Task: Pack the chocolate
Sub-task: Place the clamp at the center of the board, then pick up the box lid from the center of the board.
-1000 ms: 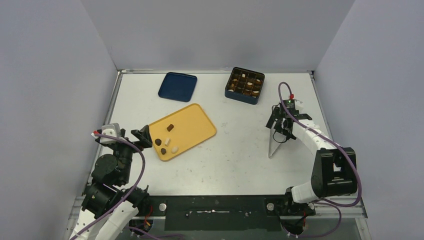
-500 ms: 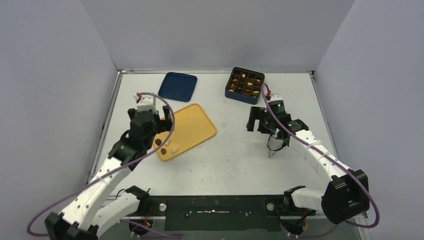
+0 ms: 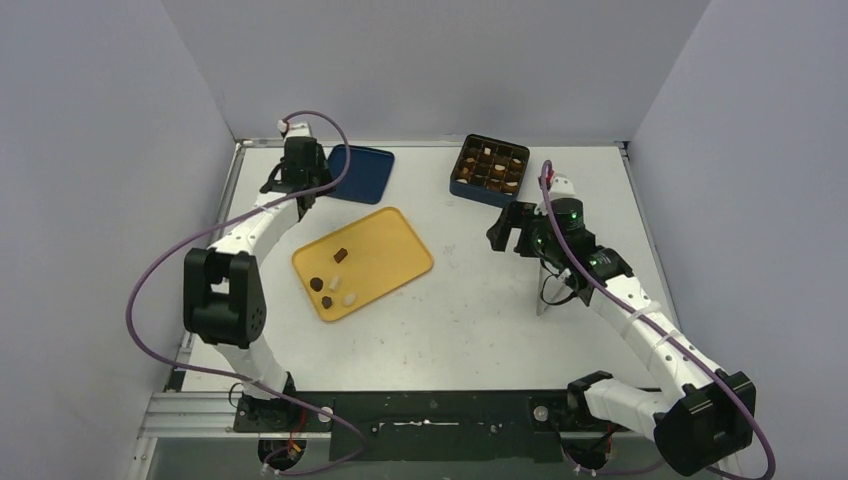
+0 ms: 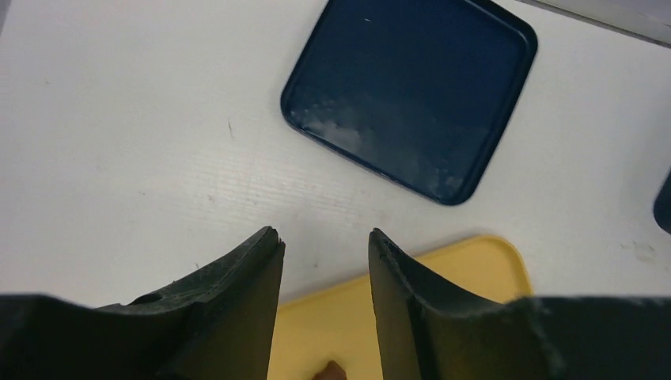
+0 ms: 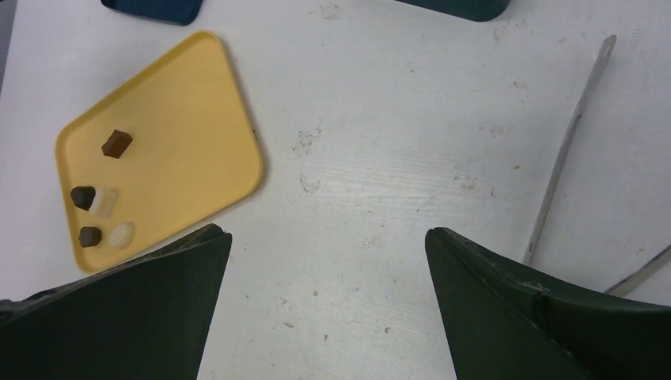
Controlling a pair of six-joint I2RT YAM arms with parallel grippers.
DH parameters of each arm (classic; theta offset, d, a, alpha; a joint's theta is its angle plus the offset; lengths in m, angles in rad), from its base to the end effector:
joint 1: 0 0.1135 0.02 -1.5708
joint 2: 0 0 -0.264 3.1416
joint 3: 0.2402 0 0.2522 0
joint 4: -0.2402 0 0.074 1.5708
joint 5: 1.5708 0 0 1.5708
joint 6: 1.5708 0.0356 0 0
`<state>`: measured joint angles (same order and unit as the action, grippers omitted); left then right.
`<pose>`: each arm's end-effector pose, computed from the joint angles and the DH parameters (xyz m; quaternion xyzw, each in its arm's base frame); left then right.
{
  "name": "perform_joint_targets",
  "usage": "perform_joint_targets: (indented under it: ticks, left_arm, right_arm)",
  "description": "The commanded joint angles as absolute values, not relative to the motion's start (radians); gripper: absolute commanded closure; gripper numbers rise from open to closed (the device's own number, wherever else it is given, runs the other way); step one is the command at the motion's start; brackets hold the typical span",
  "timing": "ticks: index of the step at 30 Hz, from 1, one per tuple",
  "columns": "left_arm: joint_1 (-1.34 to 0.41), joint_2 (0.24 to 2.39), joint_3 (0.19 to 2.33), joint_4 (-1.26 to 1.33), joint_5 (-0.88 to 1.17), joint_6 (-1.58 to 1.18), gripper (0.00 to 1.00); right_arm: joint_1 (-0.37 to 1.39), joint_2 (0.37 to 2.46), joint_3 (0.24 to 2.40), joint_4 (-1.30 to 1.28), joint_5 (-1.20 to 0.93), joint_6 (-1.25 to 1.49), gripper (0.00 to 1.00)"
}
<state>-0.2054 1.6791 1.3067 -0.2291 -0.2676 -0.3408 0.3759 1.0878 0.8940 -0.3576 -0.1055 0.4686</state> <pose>0.3816 -0.0699 0.2814 -0.1213 0.8707 -0.0109 0.4765 0.2242 0.0925 0.3017 0.0147 0.8719 0.2417 0.4256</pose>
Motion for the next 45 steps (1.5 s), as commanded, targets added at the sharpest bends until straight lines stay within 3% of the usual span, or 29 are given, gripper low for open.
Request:
perform_joint_targets:
  ticks: [1, 9, 21, 35, 39, 45]
  left_arm:
    - [-0.158, 1.793, 1.473, -0.083, -0.242, -0.330, 0.58]
    - [-0.101, 2.155, 1.841, -0.208, -0.112, -0.254, 0.58]
    - [-0.070, 2.414, 2.113, -0.307, -0.117, -0.197, 0.60]
    - [-0.054, 2.533, 2.161, -0.301, -0.132, -0.174, 0.58]
    - [-0.052, 2.555, 2.166, -0.319, -0.123, -0.154, 0.63]
    - [-0.057, 2.493, 2.124, -0.275, -0.100, -0.122, 0.90]
  right_arm:
    - [0.406, 1.105, 0.928, -0.279, -0.162, 0.493, 0.00]
    - [0.484, 1.134, 0.959, -0.292, -0.150, 0.472, 0.00]
    - [0.520, 1.177, 1.036, -0.344, -0.107, 0.420, 0.00]
    - [0.525, 1.215, 1.074, -0.360, -0.105, 0.412, 0.00]
    - [0.526, 1.227, 1.085, -0.354, -0.101, 0.419, 0.00]
    - [0.526, 1.225, 1.071, -0.311, 0.018, 0.460, 0.00]
